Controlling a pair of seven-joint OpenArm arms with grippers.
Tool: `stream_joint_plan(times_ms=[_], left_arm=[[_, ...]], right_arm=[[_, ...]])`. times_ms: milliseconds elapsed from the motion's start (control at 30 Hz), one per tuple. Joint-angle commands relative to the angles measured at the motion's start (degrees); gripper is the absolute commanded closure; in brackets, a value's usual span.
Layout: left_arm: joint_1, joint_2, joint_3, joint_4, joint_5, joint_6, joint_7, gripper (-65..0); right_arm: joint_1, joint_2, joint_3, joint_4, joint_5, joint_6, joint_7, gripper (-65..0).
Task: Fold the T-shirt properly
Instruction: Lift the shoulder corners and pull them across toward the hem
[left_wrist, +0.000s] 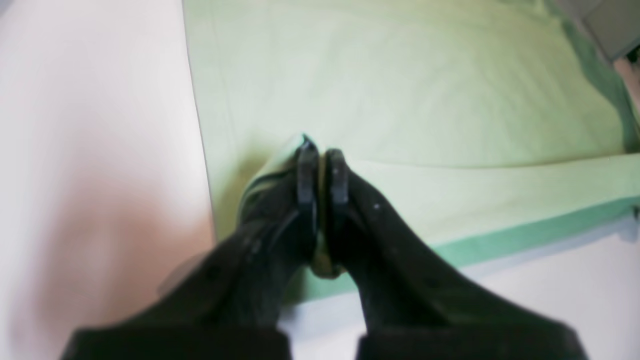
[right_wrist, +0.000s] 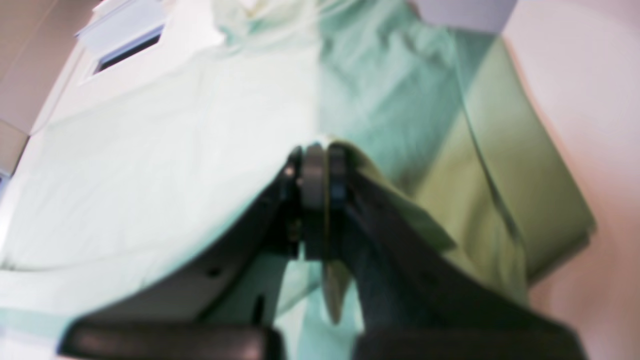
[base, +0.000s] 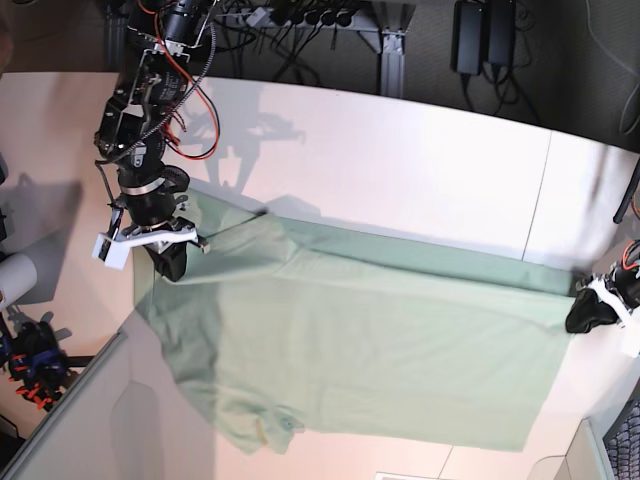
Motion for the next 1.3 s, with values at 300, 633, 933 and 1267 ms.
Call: stream_joint_plan(times_ms=[300,633,933,1267], left_arm=[[-3.72,1.05,3.63,-5.57,7.82,-0.8,-10.8,0.0],[-4.39,2.73,3.63,-7.04,9.66,-0.8,-11.78,-14.5],[-4.74,2.23,-1.01,-4.33,13.05,-0.8,-11.37,-30.3],[-4.7,0.81,-5.44,1.66,10.71,-0.8,-4.33,-30.3]], right_arm=[[10.71,2.25,-3.89,-10.16,-2.58,2.05,1.86,0.0],[13.25,2.21,-7.02,-15.28,-6.14,2.05,6.47,0.0],[13.05,2.25,-6.82,-14.19,-7.58,2.05,7.41,-44.6],[12.94,2.23,-4.46,-11.96,-7.54,2.05,5.14,-44.6]])
